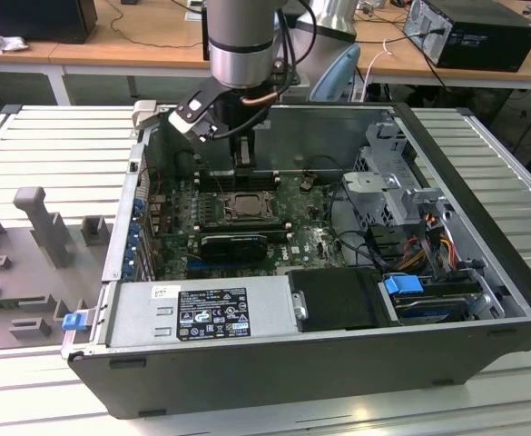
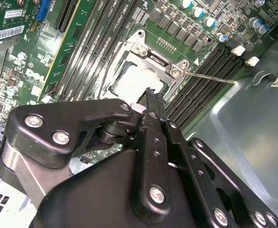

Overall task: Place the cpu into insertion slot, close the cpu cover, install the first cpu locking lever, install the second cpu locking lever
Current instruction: 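Install the first cpu locking lever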

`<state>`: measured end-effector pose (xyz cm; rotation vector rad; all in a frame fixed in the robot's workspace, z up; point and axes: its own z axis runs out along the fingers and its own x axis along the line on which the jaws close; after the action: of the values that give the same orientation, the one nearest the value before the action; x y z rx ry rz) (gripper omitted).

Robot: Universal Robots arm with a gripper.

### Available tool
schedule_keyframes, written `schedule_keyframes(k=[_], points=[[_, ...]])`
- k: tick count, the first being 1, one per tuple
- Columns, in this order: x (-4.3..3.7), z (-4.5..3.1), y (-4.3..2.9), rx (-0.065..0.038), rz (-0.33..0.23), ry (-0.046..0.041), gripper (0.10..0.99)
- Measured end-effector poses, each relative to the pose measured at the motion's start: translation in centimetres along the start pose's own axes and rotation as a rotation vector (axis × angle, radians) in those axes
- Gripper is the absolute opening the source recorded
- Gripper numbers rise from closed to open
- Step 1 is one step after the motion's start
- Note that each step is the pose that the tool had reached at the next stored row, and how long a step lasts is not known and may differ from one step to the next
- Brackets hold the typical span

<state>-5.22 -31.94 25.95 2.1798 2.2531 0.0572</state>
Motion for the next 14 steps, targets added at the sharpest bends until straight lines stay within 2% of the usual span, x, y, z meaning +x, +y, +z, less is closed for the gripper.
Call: schedule_keyframes(k=[14], points=[[0.02, -0.72, -0.03, 0.0, 0.0, 0.0002, 0.106]])
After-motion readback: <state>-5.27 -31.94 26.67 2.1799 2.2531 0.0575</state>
